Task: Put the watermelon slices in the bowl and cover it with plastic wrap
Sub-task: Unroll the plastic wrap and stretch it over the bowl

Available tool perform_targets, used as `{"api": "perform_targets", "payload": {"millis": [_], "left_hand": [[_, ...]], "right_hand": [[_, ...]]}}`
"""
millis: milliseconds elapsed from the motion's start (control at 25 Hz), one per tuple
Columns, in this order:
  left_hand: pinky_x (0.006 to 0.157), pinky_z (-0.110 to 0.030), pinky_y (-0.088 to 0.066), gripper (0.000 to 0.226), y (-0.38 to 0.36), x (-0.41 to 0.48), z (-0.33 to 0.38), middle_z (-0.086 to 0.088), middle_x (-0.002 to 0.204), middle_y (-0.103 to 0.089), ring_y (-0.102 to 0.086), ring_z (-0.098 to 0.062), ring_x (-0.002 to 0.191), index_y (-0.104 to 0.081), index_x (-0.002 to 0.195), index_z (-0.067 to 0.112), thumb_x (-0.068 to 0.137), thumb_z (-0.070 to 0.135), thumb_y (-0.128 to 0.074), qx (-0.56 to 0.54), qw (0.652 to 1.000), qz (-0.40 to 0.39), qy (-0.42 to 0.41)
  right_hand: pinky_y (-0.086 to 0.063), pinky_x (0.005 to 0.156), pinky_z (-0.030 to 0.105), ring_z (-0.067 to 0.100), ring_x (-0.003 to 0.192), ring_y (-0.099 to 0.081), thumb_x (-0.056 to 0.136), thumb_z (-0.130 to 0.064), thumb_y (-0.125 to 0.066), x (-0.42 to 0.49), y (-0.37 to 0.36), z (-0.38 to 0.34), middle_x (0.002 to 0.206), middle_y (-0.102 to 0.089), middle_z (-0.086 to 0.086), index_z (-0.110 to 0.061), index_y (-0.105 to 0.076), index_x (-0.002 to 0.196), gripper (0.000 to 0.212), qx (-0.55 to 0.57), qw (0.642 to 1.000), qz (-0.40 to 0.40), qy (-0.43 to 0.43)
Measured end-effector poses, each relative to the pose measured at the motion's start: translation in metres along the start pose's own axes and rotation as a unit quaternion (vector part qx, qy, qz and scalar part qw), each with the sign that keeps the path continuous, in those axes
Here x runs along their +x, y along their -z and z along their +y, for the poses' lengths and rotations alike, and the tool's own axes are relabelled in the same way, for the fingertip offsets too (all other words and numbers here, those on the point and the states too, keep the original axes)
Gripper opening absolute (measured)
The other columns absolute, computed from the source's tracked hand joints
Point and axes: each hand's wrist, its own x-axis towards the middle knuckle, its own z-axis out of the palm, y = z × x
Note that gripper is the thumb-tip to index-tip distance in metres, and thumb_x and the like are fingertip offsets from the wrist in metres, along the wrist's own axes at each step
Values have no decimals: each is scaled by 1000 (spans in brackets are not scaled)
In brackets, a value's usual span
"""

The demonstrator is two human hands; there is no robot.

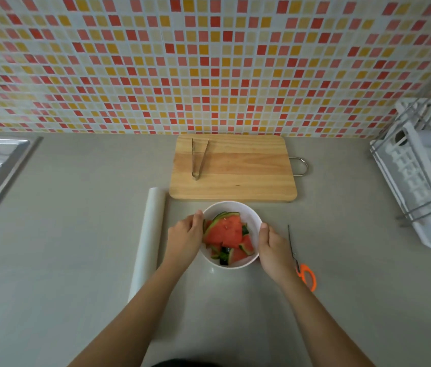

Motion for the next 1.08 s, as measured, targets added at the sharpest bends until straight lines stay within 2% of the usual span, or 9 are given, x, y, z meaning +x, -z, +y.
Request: {"api": "perform_targets", "payload": {"millis": [160, 240, 320, 520, 640, 760, 840, 960, 1080], "left_hand": [[56, -20, -39, 51, 0, -25, -12, 4, 62, -58, -52, -4, 64, -57, 60, 16, 99, 40, -34, 6, 1000, 7, -15], [54, -17, -37, 51, -3, -36, -14, 3, 58, -55, -51, -7, 60, -49, 54, 18, 99, 38, -35, 10, 1000, -2, -19], [55, -28, -37, 47, 0, -39, -15, 0, 59, -54, -51, -18, 62, -47, 58, 15, 100, 35, -36, 11, 1000, -2, -23], [72, -18, -36, 23, 69, -9, -60, -6, 91, -66, -59, -24, 87, -71, 98, 13, 95, 13, -49, 12, 986, 165, -9], [72, -30, -38, 23, 94, -1, -101, -11, 80, -54, -49, -22, 77, -58, 72, 19, 93, 14, -51, -11, 994, 53, 97], [71, -31, -41, 22, 87, -1, -111, -9, 72, -52, -47, -20, 70, -67, 81, 8, 94, 22, -57, -101, 985, -53, 130], [71, -29, -47, 27, 81, 3, -105, -2, 68, -56, -51, -17, 65, -70, 78, 8, 92, 29, -60, -77, 989, -60, 115], [71, -29, -52, 32, 77, 6, -100, -3, 71, -56, -54, -17, 67, -68, 81, 1, 92, 30, -59, -60, 989, -61, 119], [72, -31, -49, 28, 76, 4, -101, -8, 75, -53, -51, -20, 70, -65, 84, 0, 94, 26, -58, -121, 981, -74, 135]], "right_hand": [[-33, 65, 31, 25, 74, -54, 99, -32, -25, -28, 2, 12, 66, -53, 0, -18, -46, 69, 39, -10, 1000, 4, -5], [-33, 66, 31, 26, 76, -55, 99, -30, -26, -34, 2, 16, 67, -53, 1, -15, -48, 72, 38, -16, 1000, 5, -6], [-32, 67, 30, 24, 76, -52, 99, -30, -25, -36, 3, 17, 68, -53, 2, -14, -49, 75, 38, -18, 1000, 1, -8], [-30, 68, 30, 23, 77, -49, 99, -32, -25, -34, 4, 19, 72, -54, 5, -13, -51, 78, 38, -29, 1000, -1, -9], [-28, 66, 32, 26, 77, -51, 98, -31, -25, -33, 3, 20, 71, -53, 9, -12, -49, 74, 39, -32, 999, 9, -13], [-28, 66, 32, 33, 85, -57, 98, -31, -25, -33, 3, 18, 72, -54, 13, -11, -51, 74, 40, -38, 999, 7, -20], [-33, 73, 32, 37, 102, -57, 98, -33, -26, -33, 5, 19, 95, -64, 22, -7, -60, 96, 43, -40, 999, -3, -16], [-34, 95, 31, 30, 126, -46, 98, -33, -33, -38, 15, 15, 136, -52, 15, -10, -43, 135, 44, 7, 999, 47, 5], [-36, 74, 21, 27, 94, -60, 96, -23, -42, -41, 28, 2, 101, -66, 21, -12, -52, 125, 32, 73, 982, 151, 88]]}}
